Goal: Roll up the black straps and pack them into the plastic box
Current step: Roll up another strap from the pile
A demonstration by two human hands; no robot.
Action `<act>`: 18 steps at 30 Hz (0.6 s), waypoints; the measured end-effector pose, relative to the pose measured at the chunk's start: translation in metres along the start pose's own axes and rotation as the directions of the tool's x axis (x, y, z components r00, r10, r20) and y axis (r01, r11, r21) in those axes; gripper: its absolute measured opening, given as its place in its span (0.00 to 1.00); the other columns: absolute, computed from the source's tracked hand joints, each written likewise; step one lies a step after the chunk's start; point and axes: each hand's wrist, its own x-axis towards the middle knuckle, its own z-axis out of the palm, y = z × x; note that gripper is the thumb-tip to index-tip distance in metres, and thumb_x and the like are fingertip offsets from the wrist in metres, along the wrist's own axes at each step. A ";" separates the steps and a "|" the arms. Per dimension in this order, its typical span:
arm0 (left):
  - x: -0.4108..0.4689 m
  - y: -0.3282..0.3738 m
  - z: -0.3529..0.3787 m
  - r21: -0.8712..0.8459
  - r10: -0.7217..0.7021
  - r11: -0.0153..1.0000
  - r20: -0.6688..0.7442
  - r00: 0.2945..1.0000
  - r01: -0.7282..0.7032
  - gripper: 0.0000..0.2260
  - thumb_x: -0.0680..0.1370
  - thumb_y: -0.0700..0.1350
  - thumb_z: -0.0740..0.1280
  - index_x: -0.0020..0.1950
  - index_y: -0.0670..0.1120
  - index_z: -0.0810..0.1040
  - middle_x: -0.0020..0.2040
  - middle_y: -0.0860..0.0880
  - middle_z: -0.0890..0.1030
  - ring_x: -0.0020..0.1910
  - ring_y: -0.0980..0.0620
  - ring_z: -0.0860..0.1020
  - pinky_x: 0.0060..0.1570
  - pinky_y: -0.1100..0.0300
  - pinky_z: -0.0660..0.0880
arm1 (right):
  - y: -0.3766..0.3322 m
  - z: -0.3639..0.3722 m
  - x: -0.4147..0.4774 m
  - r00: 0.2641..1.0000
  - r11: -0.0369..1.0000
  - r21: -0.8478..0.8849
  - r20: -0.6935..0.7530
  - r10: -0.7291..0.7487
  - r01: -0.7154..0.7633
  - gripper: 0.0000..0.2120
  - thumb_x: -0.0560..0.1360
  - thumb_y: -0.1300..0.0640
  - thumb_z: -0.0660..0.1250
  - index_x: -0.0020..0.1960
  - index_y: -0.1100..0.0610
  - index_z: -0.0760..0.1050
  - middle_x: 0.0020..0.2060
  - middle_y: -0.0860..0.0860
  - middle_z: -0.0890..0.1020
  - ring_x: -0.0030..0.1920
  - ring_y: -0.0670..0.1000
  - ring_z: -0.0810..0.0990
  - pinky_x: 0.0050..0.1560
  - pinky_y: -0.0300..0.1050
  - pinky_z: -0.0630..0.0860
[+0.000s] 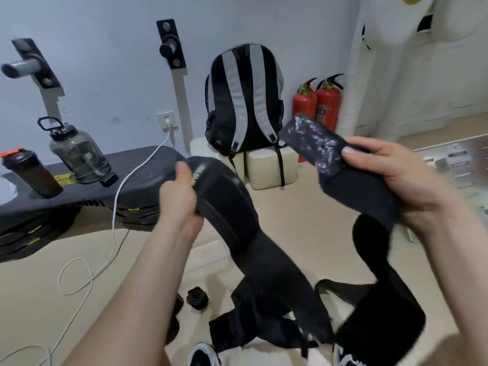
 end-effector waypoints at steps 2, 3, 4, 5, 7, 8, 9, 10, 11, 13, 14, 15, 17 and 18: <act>-0.013 -0.011 0.011 0.111 -0.008 0.994 0.241 0.970 -0.019 0.14 0.83 0.50 0.63 0.60 0.41 0.78 0.49 0.45 0.86 0.47 0.48 0.85 0.45 0.53 0.82 | 0.013 0.008 0.004 0.998 0.998 0.041 0.040 0.047 -0.049 0.18 0.71 0.60 0.65 0.60 0.55 0.80 0.51 0.51 0.86 0.46 0.46 0.85 0.44 0.35 0.79; -0.020 -0.017 0.016 0.156 -0.022 0.987 0.341 0.940 -0.034 0.13 0.83 0.49 0.62 0.60 0.42 0.79 0.50 0.46 0.86 0.48 0.49 0.85 0.45 0.55 0.81 | 0.017 0.012 0.006 0.997 0.998 0.041 0.058 0.053 -0.056 0.18 0.72 0.60 0.65 0.62 0.55 0.79 0.53 0.51 0.86 0.47 0.46 0.84 0.45 0.35 0.79; -0.024 -0.021 0.019 0.172 -0.036 0.984 0.414 0.910 -0.039 0.13 0.84 0.48 0.61 0.60 0.41 0.80 0.50 0.46 0.86 0.50 0.49 0.84 0.45 0.56 0.81 | 0.020 0.015 0.006 0.996 0.998 0.035 0.067 0.051 -0.053 0.18 0.73 0.61 0.64 0.62 0.55 0.79 0.53 0.51 0.86 0.48 0.46 0.84 0.46 0.36 0.79; -0.028 -0.022 0.020 0.161 -0.052 0.987 0.465 0.884 -0.027 0.13 0.84 0.47 0.61 0.60 0.41 0.80 0.52 0.44 0.86 0.51 0.48 0.84 0.47 0.55 0.80 | 0.021 0.017 0.007 0.997 0.999 0.020 0.070 0.046 -0.047 0.16 0.75 0.62 0.64 0.62 0.55 0.79 0.52 0.51 0.86 0.47 0.46 0.84 0.46 0.36 0.80; -0.030 -0.021 0.020 0.101 -0.068 0.995 0.533 0.843 0.016 0.15 0.84 0.46 0.59 0.64 0.38 0.78 0.58 0.40 0.83 0.57 0.43 0.82 0.54 0.50 0.80 | 0.024 0.021 0.008 0.996 0.998 -0.036 0.070 0.053 -0.051 0.12 0.78 0.64 0.63 0.58 0.54 0.80 0.48 0.52 0.86 0.45 0.48 0.84 0.46 0.38 0.80; -0.030 -0.021 0.019 0.065 -0.073 0.997 0.571 0.818 0.044 0.16 0.84 0.45 0.58 0.66 0.37 0.76 0.61 0.38 0.82 0.61 0.41 0.80 0.58 0.47 0.78 | 0.027 0.022 0.009 0.996 0.995 -0.081 0.070 0.063 -0.057 0.11 0.79 0.64 0.63 0.55 0.54 0.81 0.47 0.54 0.86 0.44 0.50 0.84 0.45 0.40 0.81; -0.030 -0.020 0.019 0.042 -0.073 0.997 0.604 0.794 0.060 0.17 0.84 0.45 0.58 0.68 0.37 0.74 0.63 0.37 0.80 0.63 0.39 0.79 0.62 0.45 0.76 | 0.029 0.024 0.010 0.995 0.989 -0.135 0.071 0.071 -0.061 0.10 0.80 0.64 0.64 0.53 0.54 0.81 0.46 0.55 0.85 0.43 0.51 0.83 0.45 0.42 0.80; -0.030 -0.020 0.018 0.033 -0.066 0.998 0.626 0.777 0.059 0.18 0.84 0.45 0.57 0.69 0.37 0.73 0.65 0.37 0.79 0.65 0.39 0.78 0.64 0.44 0.75 | 0.032 0.027 0.011 0.995 0.980 -0.189 0.066 0.080 -0.066 0.09 0.79 0.65 0.64 0.51 0.54 0.80 0.45 0.57 0.85 0.43 0.52 0.82 0.44 0.44 0.79; -0.031 -0.019 0.018 0.040 -0.051 0.999 0.631 0.774 0.033 0.17 0.84 0.44 0.58 0.69 0.37 0.73 0.65 0.37 0.79 0.65 0.39 0.77 0.65 0.43 0.74 | 0.033 0.029 0.012 0.995 0.969 -0.236 0.053 0.084 -0.070 0.09 0.79 0.65 0.65 0.49 0.53 0.80 0.44 0.57 0.84 0.42 0.53 0.81 0.43 0.46 0.78; -0.035 -0.017 0.016 0.061 -0.001 0.997 0.634 0.773 -0.049 0.16 0.82 0.45 0.62 0.67 0.38 0.76 0.63 0.38 0.80 0.64 0.39 0.78 0.65 0.42 0.74 | 0.035 0.034 0.014 0.996 0.949 -0.304 0.020 0.089 -0.079 0.11 0.79 0.64 0.65 0.43 0.50 0.79 0.41 0.58 0.82 0.40 0.53 0.80 0.40 0.46 0.76; -0.036 -0.016 0.016 0.072 0.024 0.993 0.633 0.774 -0.089 0.17 0.81 0.47 0.65 0.65 0.38 0.77 0.62 0.39 0.81 0.63 0.40 0.79 0.65 0.41 0.74 | 0.036 0.036 0.014 0.996 0.944 -0.320 0.007 0.090 -0.083 0.13 0.79 0.63 0.66 0.41 0.48 0.79 0.40 0.58 0.82 0.38 0.54 0.80 0.38 0.45 0.75; -0.037 -0.015 0.016 0.074 0.045 0.990 0.631 0.775 -0.117 0.20 0.78 0.50 0.67 0.64 0.39 0.78 0.61 0.40 0.82 0.62 0.41 0.79 0.66 0.40 0.73 | 0.037 0.039 0.015 0.996 0.943 -0.323 -0.004 0.087 -0.084 0.13 0.79 0.62 0.66 0.39 0.48 0.78 0.38 0.58 0.81 0.37 0.54 0.79 0.36 0.44 0.74; -0.039 -0.013 0.015 0.045 0.049 0.994 0.655 0.754 -0.104 0.29 0.74 0.59 0.69 0.67 0.40 0.76 0.63 0.40 0.80 0.64 0.42 0.78 0.67 0.41 0.72 | 0.040 0.043 0.017 0.997 0.948 -0.308 -0.045 0.067 -0.077 0.11 0.79 0.62 0.66 0.41 0.50 0.78 0.34 0.55 0.79 0.34 0.52 0.77 0.34 0.43 0.72; -0.039 -0.012 0.015 0.031 0.050 0.995 0.675 0.736 -0.096 0.32 0.72 0.61 0.68 0.68 0.40 0.75 0.65 0.40 0.80 0.65 0.42 0.78 0.67 0.43 0.72 | 0.041 0.045 0.018 0.997 0.951 -0.301 -0.065 0.053 -0.070 0.08 0.79 0.62 0.66 0.42 0.52 0.78 0.32 0.54 0.77 0.33 0.51 0.76 0.34 0.43 0.72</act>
